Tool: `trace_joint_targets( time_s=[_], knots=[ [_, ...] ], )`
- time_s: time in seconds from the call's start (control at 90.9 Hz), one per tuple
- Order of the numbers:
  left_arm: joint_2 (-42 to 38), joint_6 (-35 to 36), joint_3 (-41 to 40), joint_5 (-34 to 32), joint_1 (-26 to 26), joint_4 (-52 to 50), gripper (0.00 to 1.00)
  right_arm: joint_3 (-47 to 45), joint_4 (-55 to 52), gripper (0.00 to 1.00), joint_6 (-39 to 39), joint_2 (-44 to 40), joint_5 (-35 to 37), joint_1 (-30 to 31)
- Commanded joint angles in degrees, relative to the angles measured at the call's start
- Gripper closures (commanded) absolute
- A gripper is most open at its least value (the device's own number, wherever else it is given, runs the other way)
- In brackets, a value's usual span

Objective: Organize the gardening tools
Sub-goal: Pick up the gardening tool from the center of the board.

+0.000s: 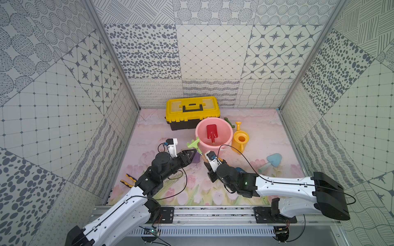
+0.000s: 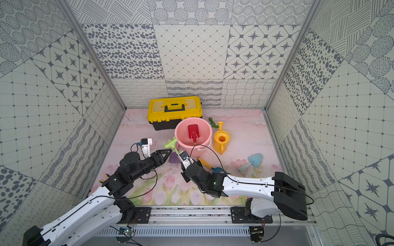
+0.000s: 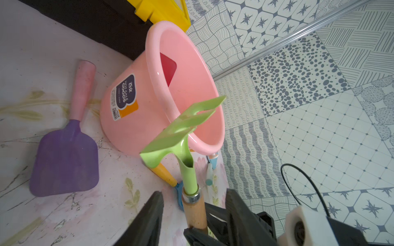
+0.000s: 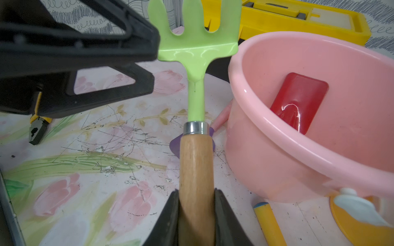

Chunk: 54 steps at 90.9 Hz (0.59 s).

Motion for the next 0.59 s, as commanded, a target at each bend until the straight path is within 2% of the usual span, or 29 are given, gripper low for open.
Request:
trace_joint_targets(
  time_s=[0.0, 0.352, 0.583],
  knots=[
    [3.62, 0.22, 1.64, 6.23, 0.29, 8.44, 0.49, -0.7, 4.35, 1.0, 0.5, -1.81, -0.18, -0.05],
    [5.67, -1.08, 1.88, 4.94, 2.66, 7.29, 0.52, -2.27, 5.53, 1.0, 0.49, -4.51, 0.43, -0.01],
    [4.36, -1.28, 1.89, 4.99, 4.39, 7.98, 0.5, -3.23, 7.09, 0.99, -0.03, -5.12, -2.44, 0.07]
  ],
)
